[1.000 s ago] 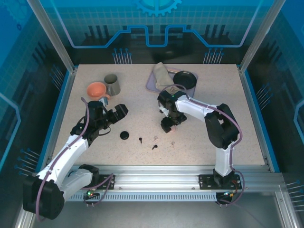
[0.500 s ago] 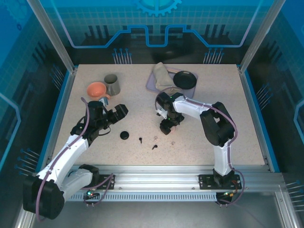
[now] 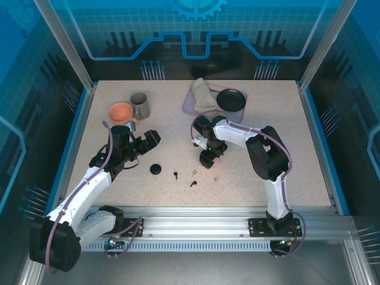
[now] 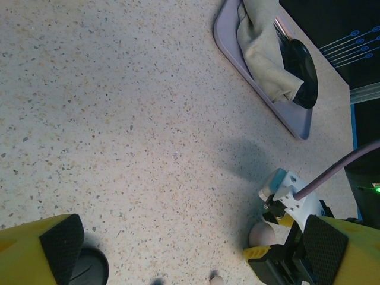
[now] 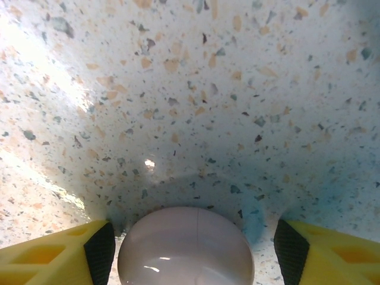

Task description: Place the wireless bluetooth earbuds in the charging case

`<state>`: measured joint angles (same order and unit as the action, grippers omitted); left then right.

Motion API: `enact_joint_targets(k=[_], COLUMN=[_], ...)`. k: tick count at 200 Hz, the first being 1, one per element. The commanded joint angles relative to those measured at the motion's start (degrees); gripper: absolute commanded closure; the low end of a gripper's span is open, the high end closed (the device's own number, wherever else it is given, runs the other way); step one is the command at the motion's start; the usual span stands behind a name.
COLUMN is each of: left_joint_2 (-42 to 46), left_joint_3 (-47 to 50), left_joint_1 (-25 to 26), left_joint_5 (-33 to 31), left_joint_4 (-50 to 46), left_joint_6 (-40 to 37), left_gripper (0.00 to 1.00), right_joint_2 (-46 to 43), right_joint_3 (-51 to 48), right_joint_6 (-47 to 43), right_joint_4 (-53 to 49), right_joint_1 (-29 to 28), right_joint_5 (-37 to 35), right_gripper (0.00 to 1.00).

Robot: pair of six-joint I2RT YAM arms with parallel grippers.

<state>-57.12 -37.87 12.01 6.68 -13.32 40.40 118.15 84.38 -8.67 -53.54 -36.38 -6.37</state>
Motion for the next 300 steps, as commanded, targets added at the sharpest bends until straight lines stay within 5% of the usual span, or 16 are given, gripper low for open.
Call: enact_joint_targets(k=[1, 220, 300], left_joint_2=[0.0, 0.3, 0.0], left_joint_3=[-1.8, -1.3, -3.8], left_joint_1=[0.4, 0.4, 0.4], left_joint_5=[-0.8, -1.1, 3.3], left_joint_4=[-0.7, -1.2, -1.1], left_joint_6=[-0.9, -0.9, -1.5], left_gripper=[0.01, 0.01, 0.01], right_joint_2=[1.4, 3.4, -4.8], right_joint_3=[0.6, -1.3, -3.5], right_joint_6=[-1.5, -1.1, -1.3], right_joint_4=[-2.4, -4.0, 0.1], right_joint_1=[-1.1, -2.4, -1.0], right_joint_5=[2.4, -1.5, -2.6], right_gripper=[0.26, 0.39, 0.46])
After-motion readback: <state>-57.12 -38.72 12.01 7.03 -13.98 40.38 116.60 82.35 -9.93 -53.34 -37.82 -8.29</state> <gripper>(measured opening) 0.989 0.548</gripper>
